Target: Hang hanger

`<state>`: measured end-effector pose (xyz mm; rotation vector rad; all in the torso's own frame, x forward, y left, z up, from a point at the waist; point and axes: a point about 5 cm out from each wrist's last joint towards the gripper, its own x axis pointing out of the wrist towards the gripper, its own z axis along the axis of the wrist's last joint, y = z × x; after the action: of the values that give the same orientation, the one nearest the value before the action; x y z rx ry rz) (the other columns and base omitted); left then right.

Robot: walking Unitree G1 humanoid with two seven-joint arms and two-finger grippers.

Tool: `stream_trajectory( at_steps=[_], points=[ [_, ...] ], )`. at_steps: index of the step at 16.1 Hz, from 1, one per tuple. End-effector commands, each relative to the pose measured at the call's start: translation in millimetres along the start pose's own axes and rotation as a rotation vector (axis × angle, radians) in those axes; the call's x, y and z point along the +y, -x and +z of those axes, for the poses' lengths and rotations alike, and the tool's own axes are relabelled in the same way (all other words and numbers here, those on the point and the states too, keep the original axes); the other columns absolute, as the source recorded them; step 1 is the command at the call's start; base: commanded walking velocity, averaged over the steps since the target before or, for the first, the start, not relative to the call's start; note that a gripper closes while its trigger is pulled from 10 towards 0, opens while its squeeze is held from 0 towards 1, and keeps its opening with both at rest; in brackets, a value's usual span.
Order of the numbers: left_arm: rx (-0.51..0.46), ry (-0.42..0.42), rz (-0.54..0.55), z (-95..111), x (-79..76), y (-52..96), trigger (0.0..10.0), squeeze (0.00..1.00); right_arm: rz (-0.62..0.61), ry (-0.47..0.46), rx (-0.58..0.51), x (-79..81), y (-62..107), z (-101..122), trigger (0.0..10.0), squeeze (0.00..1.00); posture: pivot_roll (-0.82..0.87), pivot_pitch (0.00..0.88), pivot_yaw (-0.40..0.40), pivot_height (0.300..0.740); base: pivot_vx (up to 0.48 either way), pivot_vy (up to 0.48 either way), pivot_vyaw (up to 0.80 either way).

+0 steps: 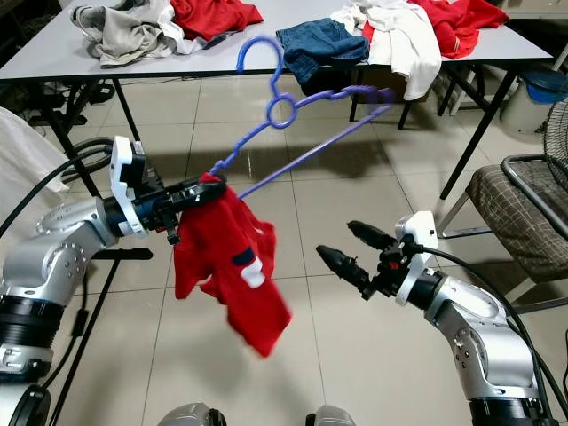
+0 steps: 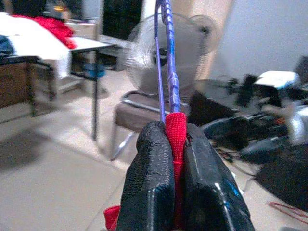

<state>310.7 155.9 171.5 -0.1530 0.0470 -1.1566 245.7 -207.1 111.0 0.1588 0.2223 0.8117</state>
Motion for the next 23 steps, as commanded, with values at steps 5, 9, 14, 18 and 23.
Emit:
stream_trajectory(
  at_steps=[5, 9, 14, 18, 23],
  points=[
    [0.026, -0.014, -0.331, 33.5, -21.4, -13.8, 0.0, 0.0, 0.185, 0.097, 0.031, -3.1, -13.0, 22.9, 10.0, 0.0, -0.11, 0.0, 0.041, 0.74, 0.0, 0.0, 0.0],
    [0.015, -0.013, -0.416, 44.3, -32.3, -23.3, 0.0, 0.0, 0.22, 0.132, 0.044, -5.9, -32.0, 26.4, 10.0, 0.0, -0.1, 0.0, 0.039, 0.74, 0.0, 0.0, 0.0],
    [0.012, -0.013, -0.463, 50.1, -39.4, -29.9, 0.0, 0.0, 0.343, 0.155, 0.099, -2.4, -41.1, 19.1, 10.0, 0.0, -0.1, 0.0, 0.039, 0.74, 0.0, 0.0, 0.0],
    [0.02, -0.004, -0.46, 48.3, -38.2, -29.6, 0.0, 0.0, 0.374, 0.147, 0.073, 1.3, -44.8, 19.6, 10.0, 0.0, -0.09, 0.0, 0.03, 0.74, 0.0, 0.0, 0.0],
    [0.03, -0.002, -0.452, 46.0, -35.6, -31.3, 0.0, 0.0, 0.397, 0.15, 0.041, 3.8, -49.1, 23.7, 10.0, 0.0, -0.09, 0.0, 0.031, 0.74, 0.0, 0.0, 0.0]
  ],
)
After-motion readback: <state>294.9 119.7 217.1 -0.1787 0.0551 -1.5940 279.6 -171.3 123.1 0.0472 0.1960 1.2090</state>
